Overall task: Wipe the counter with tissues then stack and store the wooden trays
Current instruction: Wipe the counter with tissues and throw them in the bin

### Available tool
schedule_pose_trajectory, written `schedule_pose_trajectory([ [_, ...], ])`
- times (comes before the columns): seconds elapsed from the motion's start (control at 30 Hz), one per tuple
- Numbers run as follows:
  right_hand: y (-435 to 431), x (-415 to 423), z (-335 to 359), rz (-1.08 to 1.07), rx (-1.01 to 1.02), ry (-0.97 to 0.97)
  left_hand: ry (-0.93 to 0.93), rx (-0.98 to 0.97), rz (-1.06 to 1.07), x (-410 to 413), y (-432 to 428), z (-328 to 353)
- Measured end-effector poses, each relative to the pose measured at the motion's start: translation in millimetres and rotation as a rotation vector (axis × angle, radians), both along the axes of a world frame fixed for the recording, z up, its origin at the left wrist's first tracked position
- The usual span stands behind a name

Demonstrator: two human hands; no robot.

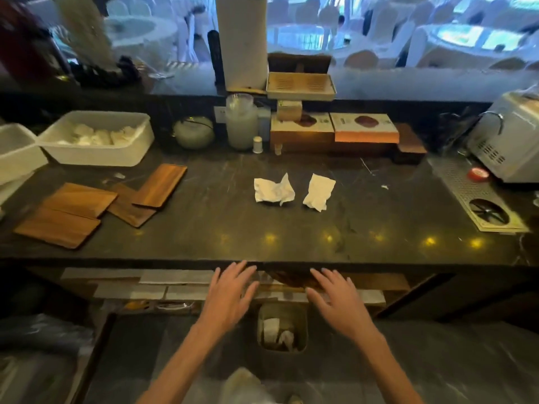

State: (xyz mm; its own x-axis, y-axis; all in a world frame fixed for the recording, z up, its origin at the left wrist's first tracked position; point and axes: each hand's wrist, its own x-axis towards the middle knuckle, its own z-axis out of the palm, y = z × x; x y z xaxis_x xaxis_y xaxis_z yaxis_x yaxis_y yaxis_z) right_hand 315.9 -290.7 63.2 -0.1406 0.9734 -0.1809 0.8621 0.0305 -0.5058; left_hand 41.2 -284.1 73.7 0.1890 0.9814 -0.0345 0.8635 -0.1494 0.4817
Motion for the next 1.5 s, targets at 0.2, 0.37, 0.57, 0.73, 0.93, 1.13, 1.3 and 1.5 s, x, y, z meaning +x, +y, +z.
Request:
schedule_pose_trajectory([
  [0.2,56,12,29,-0.051,0.043,0.058,0.053,0.025,0.001,13,73,23],
  [0.37,103,19,28,-0.103,0.026,0.019,0.052,0.031,-0.043,24,137,36],
  [0.57,180,19,38,-0.157,-0.030,-0.131,0.037,0.069,-0.083,26,221,36],
  [0.73,242,15,51,-0.292,0.050,-0.065,0.072,0.075,-0.173,23,282,25],
  [0.93,308,14,23,-0.230,-0.054,-0.125,0.116,-0.110,-0.241,41,333,-13],
  [1.13,383,37,-11,-0.091,-0.166,-0.175,0.142,-0.326,-0.169,73,371,-42],
  [1.3,424,55,-48,0.154,-0.182,-0.304,0.232,-0.449,-0.057,106,395,-62],
  [1.5,428,81,-96,0.310,-0.111,-0.278,0.327,-0.548,0.134,136,395,-87],
])
